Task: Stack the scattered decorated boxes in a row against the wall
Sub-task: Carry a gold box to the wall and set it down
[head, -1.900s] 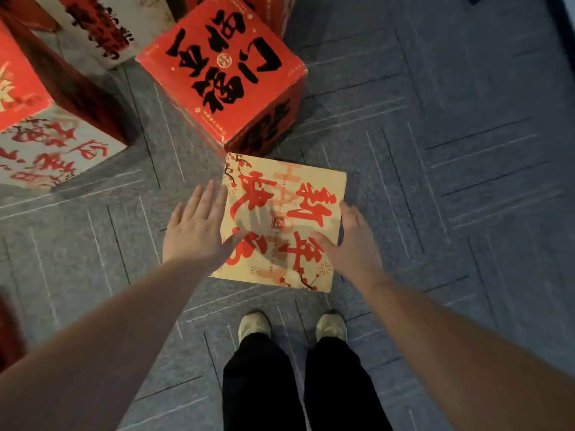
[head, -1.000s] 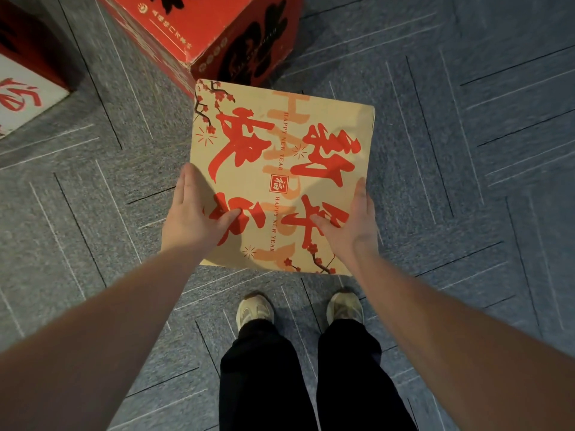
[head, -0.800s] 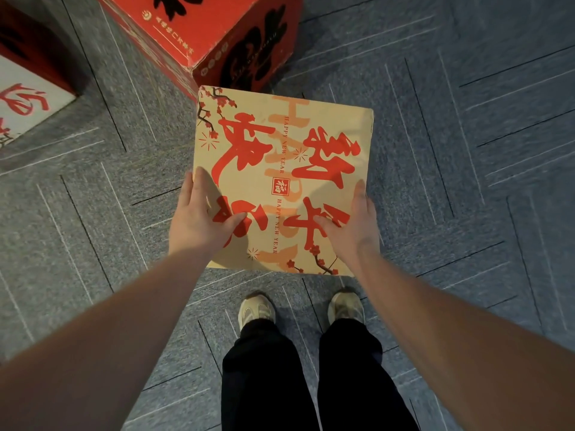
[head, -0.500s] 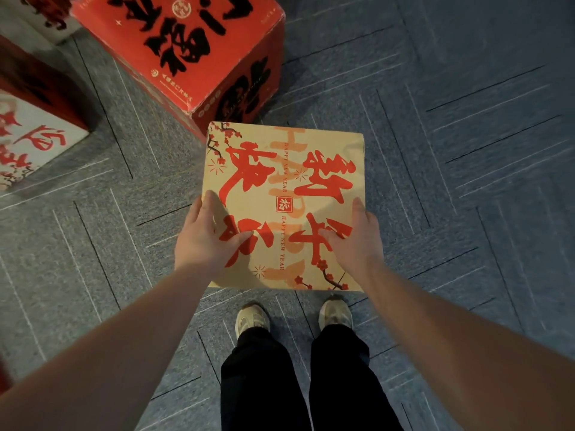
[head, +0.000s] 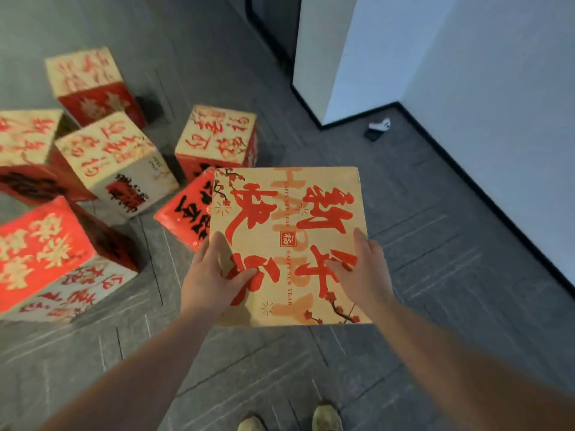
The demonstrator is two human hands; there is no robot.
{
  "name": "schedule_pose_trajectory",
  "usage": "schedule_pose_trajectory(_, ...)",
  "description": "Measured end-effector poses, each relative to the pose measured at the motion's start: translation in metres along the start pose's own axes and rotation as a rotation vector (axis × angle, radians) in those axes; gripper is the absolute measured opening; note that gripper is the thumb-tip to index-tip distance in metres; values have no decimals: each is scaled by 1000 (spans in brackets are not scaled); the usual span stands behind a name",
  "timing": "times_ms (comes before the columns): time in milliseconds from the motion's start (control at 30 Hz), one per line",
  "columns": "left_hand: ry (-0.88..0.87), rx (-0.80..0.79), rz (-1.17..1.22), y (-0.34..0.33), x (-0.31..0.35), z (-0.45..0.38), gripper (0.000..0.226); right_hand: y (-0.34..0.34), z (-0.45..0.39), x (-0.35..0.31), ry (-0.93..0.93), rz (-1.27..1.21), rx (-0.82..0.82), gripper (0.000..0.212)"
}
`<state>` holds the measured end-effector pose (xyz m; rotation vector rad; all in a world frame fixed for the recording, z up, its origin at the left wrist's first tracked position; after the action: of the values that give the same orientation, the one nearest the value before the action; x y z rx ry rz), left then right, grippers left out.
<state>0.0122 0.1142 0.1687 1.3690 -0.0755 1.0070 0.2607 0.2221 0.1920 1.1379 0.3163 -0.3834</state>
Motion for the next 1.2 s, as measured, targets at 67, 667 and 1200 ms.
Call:
schedule_pose_trajectory(67,-16,43,4,48,36,-4,103,50,8,-36,63,-15,57,80)
schedule_pose_trajectory(667,-485,454,-82,394,300,-42,60,362,34,-264,387,-243,481,65)
schedule_pose_trajectory(1200,-392,676,-196,422,434,-204,58,474,-174,-349,574,-277,466,60)
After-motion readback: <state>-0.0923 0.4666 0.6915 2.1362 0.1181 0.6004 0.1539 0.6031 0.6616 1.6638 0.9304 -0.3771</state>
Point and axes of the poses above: each hand's wrist, its own z-axis away from the middle knuckle, its own y-axis out of the back of the hand, x = y × z, the point moved 5 cm from there along -z, towards the middle knuckle, and after that the axes turned 4 degrees about -y, right-handed, at the moved point
